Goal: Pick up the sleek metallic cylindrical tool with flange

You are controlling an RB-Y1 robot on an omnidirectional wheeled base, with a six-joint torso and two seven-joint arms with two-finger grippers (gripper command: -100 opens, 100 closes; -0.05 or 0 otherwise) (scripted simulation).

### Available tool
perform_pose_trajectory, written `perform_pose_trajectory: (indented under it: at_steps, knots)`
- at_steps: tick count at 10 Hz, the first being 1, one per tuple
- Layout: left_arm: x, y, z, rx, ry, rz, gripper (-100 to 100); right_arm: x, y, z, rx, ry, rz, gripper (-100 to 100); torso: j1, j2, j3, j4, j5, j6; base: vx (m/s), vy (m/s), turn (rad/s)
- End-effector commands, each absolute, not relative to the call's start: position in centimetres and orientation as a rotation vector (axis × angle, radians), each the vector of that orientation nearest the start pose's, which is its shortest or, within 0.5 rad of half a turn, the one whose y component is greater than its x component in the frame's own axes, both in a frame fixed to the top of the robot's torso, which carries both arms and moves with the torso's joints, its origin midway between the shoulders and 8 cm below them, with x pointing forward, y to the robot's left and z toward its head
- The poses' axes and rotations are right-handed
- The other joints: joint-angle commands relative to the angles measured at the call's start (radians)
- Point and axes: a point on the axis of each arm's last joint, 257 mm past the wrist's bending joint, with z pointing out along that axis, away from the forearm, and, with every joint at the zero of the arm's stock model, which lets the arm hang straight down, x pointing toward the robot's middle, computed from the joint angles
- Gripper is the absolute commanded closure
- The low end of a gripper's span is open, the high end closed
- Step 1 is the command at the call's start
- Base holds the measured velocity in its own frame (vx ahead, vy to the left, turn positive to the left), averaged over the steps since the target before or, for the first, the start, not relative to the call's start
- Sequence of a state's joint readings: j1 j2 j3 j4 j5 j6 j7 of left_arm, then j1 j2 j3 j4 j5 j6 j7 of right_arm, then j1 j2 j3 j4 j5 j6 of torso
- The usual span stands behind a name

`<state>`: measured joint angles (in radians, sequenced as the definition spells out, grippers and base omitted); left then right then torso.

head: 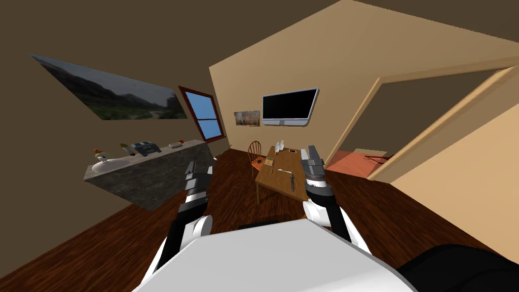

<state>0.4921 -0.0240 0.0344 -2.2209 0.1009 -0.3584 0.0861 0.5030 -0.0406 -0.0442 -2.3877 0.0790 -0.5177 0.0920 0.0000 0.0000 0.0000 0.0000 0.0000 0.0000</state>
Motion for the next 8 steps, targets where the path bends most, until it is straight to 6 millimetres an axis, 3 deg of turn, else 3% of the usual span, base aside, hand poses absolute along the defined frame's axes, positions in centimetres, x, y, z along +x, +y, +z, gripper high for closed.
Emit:
perform_pose_trajectory:
  at_steps: [1, 8]
  knots:
    - [37.2, 31.0, -2.9, -0.929, 0.622, -1.366, 0, 32.1, -27.1, 6.6, 0.456, 0.645, 1.193, -100, 0.000, 0.000, 0.000, 0.000, 0.000, 0.000, -0.011, 0.008, 0.080]
    - [37.2, 31.0, -2.9, -0.929, 0.622, -1.366, 0, 33.9, -28.6, 3.3, 0.616, 0.697, 1.387, -100, 0.000, 0.002, 0.001, 0.000, 0.000, 0.000, -0.023, 0.010, 0.076]
